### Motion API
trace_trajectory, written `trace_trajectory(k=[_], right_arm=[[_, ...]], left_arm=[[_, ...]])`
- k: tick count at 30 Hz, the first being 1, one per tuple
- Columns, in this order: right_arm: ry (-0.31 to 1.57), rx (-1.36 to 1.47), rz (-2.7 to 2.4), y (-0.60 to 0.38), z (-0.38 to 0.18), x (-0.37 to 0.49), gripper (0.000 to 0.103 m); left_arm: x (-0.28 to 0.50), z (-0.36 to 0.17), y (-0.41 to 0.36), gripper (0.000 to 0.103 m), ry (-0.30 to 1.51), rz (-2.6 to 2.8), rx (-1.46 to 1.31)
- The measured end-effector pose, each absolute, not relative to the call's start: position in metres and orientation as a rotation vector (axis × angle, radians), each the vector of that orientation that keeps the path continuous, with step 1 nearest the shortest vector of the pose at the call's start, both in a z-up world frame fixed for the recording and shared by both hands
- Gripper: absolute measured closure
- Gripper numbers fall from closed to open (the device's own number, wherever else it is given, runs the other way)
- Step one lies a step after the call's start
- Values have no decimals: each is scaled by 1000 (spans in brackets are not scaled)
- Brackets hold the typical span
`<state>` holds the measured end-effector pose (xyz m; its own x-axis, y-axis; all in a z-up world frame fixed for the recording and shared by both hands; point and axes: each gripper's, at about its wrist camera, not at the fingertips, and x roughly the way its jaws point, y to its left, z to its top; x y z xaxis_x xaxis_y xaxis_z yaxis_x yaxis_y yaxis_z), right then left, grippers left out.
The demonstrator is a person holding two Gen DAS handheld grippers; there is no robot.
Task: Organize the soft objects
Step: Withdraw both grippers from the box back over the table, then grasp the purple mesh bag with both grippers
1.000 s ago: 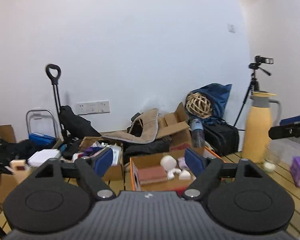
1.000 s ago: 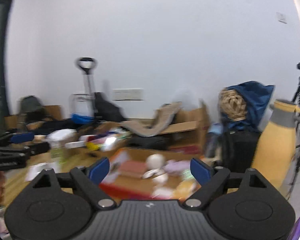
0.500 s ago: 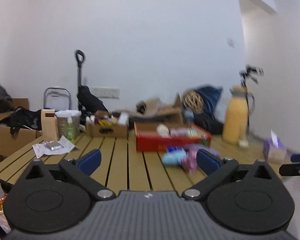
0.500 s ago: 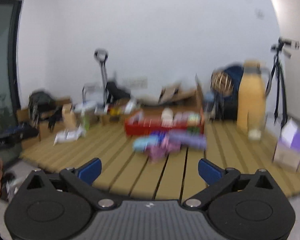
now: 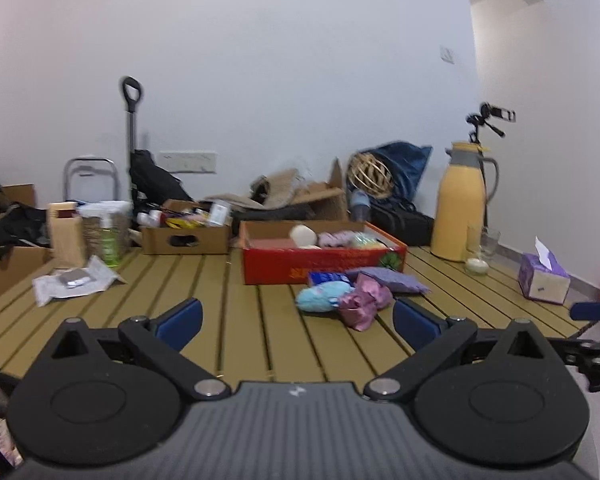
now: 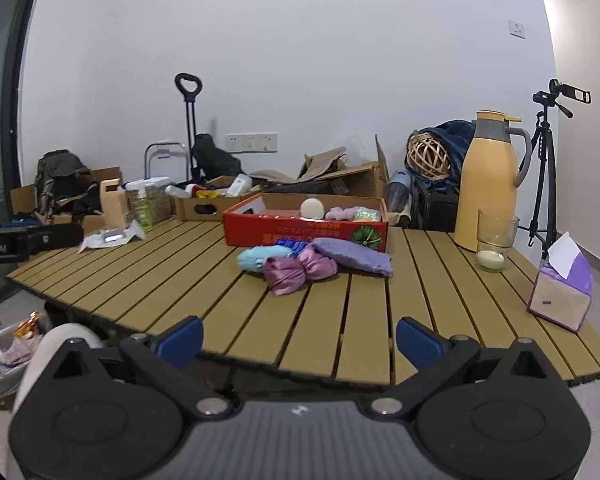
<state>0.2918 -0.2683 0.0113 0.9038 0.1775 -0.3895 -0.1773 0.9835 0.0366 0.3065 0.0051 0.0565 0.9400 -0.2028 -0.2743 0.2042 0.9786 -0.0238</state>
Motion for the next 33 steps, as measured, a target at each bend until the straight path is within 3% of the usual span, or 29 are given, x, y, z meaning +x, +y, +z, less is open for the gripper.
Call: trace_trajectory(k=[6,8,10,12,15,20,23,25,27,31,33], right_arm=[[425,-20,99,-289,-6,384,10],[434,23,106,-301,-8,418,11],[445,57,126,-310,-12,456,13],[477,71,120,-316,-19,497,21],[527,89,109,-322,-32,554,26],[591,78,54,-333,-52,630,39],[630,137,77,-339,-67,647,46],[659,132,103,-337,-77,651,52],[660,111,115,-332,-80,652,60],[666,43,101,-318,-81,651,66],[664,29,119,-315,-81,650,77]], left_arm=[[395,50,-44,1,357,-306,27],[434,49,-61,11,379,-336,19],[477,46,-79,30,430,-350,1],[520,40,-97,39,490,-359,-14],[575,29,-120,40,540,-371,-17],[656,-2,-141,54,665,-344,-29],[672,-20,-139,60,705,-376,-71],[673,-29,-135,79,707,-413,-103],[670,-36,-135,89,693,-446,-120],[658,-37,-138,93,633,-474,-91],[657,-37,-136,95,621,-494,-103]])
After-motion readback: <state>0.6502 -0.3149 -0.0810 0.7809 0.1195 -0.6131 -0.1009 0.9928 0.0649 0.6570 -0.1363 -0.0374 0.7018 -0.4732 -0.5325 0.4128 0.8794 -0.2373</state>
